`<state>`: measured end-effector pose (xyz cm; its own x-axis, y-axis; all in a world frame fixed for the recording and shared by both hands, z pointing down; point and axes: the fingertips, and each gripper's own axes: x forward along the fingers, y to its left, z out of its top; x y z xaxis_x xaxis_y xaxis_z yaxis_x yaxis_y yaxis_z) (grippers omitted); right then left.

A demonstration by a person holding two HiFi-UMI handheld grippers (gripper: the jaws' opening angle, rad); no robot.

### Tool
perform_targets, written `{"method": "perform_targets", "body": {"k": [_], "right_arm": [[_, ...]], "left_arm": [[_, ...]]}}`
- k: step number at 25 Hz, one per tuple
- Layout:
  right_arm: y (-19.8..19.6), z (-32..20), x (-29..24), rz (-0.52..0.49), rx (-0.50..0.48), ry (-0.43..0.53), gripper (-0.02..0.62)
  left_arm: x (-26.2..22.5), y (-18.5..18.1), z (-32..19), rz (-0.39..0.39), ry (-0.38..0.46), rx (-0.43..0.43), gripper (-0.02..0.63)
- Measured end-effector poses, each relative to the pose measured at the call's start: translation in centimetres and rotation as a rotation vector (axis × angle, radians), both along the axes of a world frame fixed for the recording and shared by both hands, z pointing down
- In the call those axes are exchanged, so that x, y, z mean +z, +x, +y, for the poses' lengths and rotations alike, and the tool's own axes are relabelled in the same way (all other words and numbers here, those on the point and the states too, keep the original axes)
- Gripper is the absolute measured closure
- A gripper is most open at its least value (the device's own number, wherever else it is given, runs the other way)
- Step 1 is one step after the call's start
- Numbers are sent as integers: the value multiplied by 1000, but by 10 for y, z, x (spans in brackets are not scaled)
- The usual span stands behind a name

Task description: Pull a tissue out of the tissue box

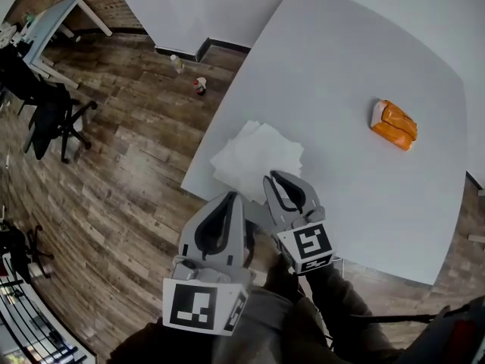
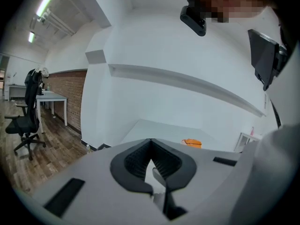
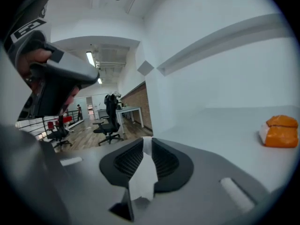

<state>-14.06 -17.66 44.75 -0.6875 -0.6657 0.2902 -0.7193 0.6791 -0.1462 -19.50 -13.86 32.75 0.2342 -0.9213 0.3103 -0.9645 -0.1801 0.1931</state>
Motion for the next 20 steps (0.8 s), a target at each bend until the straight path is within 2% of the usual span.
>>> {"method": "perform_targets", "body": {"k": [4,11,15,20], "right_arm": [[-6,23,18,-21,-42,-93,511],[16,61,21,-47,-42,-157,449],[44,88,-7,-81,-18,-121,449],[101,108,-84,-167,36,-1,451]], "left_arm": [[-7,4,14,-12,15,1,606],[-25,32,39,-10,58,22,606],[-38,64,60,-2,84,63,606],[-63,110,81,7,153,81,606]]}}
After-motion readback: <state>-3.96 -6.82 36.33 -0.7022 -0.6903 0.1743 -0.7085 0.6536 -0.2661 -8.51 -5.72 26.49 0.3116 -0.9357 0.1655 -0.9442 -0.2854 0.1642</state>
